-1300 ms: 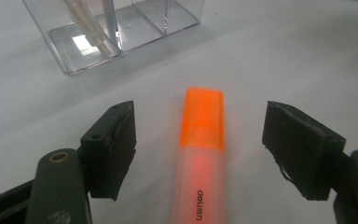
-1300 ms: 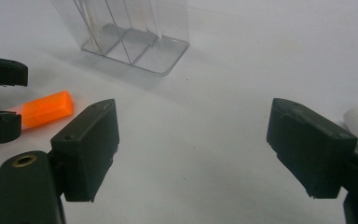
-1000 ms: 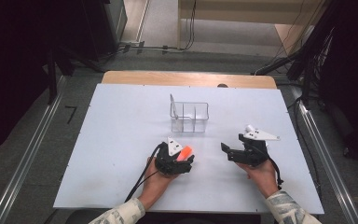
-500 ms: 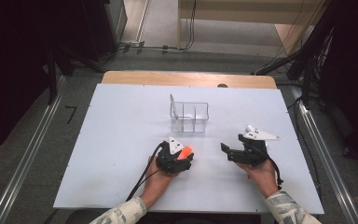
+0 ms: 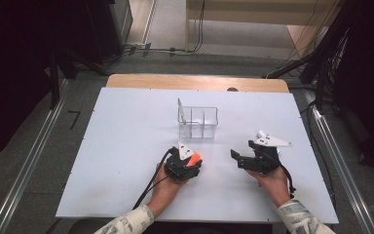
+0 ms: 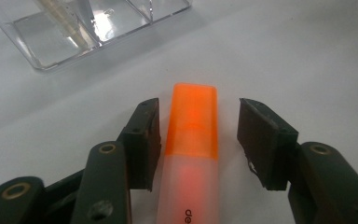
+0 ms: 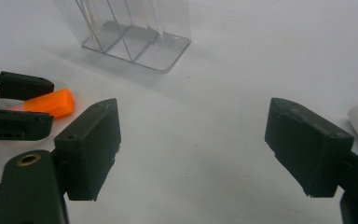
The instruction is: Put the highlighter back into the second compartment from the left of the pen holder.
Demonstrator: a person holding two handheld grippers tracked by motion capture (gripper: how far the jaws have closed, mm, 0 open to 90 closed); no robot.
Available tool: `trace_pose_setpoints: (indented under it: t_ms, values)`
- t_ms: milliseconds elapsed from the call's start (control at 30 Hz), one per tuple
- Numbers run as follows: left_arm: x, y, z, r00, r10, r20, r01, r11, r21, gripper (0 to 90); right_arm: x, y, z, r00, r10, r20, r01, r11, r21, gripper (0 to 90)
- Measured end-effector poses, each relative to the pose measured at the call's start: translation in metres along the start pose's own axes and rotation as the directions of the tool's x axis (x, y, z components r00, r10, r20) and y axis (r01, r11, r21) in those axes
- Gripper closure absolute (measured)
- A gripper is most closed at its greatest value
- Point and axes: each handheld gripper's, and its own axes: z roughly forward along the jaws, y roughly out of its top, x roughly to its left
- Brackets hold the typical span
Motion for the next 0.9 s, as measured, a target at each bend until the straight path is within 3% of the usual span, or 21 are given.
trace_pose_setpoints:
  t_ms: [433, 900]
  values:
    - [-0.0025, 0.0004, 0.0008, 0.999, 0.029, -0.033, -0.028, 0.9995, 0.015, 61.8, 0.0003, -0.0003, 0.0009, 1.0, -0.003, 0.002, 0.003, 1.0, 0.005, 17.0]
    - [-0.0033, 0.0008, 0.0001, 0.9991, 0.033, -0.025, -0.033, 0.9994, 0.007, 67.8, 0.0002, -0.0002, 0.0005, 1.0, 0.0, -0.001, 0.0, 1.0, 0.003, 17.1]
